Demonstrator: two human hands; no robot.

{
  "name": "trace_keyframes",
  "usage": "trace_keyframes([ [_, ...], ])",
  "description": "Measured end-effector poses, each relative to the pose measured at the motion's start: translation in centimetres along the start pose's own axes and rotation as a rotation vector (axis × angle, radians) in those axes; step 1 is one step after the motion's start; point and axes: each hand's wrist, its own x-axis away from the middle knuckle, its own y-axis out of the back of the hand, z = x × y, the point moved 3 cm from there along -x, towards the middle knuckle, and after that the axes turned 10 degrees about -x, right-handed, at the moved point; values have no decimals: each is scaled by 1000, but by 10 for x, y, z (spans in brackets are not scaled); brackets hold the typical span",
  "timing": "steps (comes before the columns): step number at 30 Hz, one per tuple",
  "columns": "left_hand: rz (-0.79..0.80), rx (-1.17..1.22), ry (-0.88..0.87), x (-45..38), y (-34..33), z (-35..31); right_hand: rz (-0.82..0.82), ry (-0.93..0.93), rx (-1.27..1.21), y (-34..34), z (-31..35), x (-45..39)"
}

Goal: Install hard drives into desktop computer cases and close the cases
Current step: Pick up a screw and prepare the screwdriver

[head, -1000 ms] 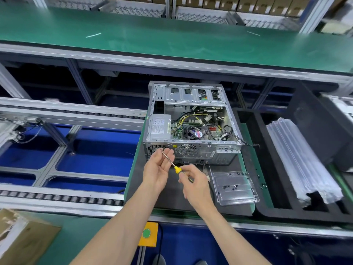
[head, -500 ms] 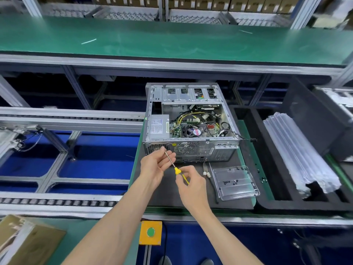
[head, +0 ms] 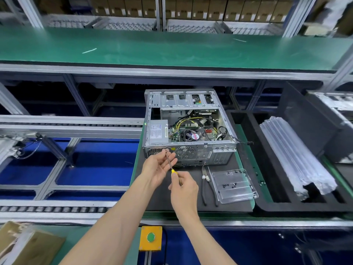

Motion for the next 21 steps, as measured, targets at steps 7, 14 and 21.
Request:
trace_keyframes([
  [7, -8, -120, 5, -3, -5, -3, -50, 52, 149, -3, 3, 3],
  [14, -7, -94, 37, -2, -8, -7, -20, -20, 131, -18, 9, -2],
  [21, -18, -181, 23, -3, -1, -13, -54, -53, 109, -30, 7, -3],
])
